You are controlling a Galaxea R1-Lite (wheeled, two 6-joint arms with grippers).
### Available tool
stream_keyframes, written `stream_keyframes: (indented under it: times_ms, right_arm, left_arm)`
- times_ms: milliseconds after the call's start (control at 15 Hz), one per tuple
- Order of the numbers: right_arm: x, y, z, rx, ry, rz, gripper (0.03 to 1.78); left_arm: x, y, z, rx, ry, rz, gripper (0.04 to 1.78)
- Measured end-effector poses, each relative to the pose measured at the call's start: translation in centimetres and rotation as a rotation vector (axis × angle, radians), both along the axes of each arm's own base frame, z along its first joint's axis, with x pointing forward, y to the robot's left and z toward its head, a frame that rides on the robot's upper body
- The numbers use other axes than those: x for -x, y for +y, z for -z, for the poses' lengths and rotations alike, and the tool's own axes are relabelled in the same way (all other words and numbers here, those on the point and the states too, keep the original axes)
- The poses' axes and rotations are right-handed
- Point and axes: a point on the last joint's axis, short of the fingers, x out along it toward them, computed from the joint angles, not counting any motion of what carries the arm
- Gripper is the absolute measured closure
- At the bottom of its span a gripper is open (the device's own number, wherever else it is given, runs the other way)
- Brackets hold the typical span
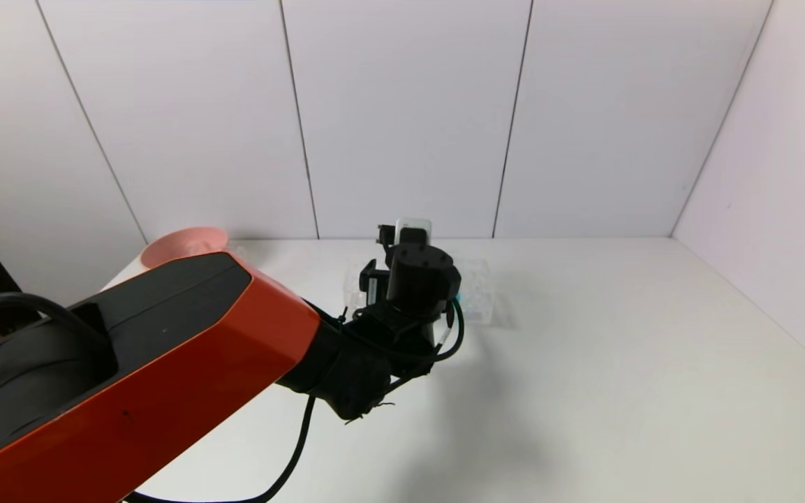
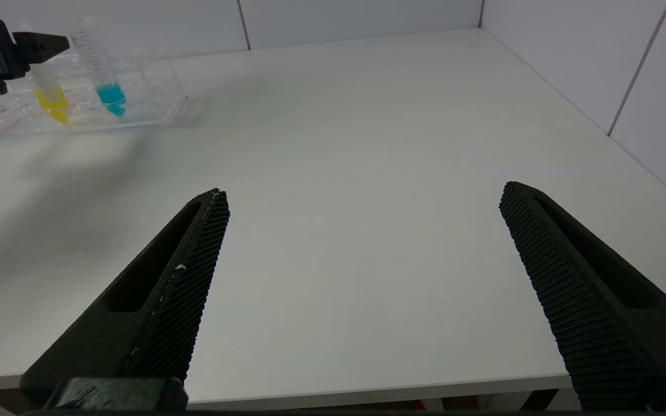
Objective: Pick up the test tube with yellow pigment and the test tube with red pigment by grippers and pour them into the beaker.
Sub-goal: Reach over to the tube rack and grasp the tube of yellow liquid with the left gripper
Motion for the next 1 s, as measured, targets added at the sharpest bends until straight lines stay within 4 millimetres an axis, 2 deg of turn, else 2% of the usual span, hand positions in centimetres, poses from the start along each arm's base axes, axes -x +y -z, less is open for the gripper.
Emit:
stream_keyframes:
  times_ms: [400,600,800,1000]
  right_arm:
    - [0.0,0.0,0.0,0.000,0.001,0.000,0.10]
    - [0.0,0.0,0.0,0.000,0.000,0.000,0.10]
    - [0.0,0.0,0.0,0.000,0.000,0.000,0.10]
    - [0.0,0.0,0.0,0.000,0.000,0.000,0.10]
  left_arm:
    - [-1.4,-0.3,0.7,-0.004,-0.013,-0.015,0.06]
    - [-1.5,-0.3,1.1,-0.006,-0.010,-0.015,0.22]
    - [-1.6,-0.3,1.1,-0.005,-0.010,-0.016,0.61]
    - [-1.5,-0.4,1.1,-0.004,-0.010,-0.015,1.19]
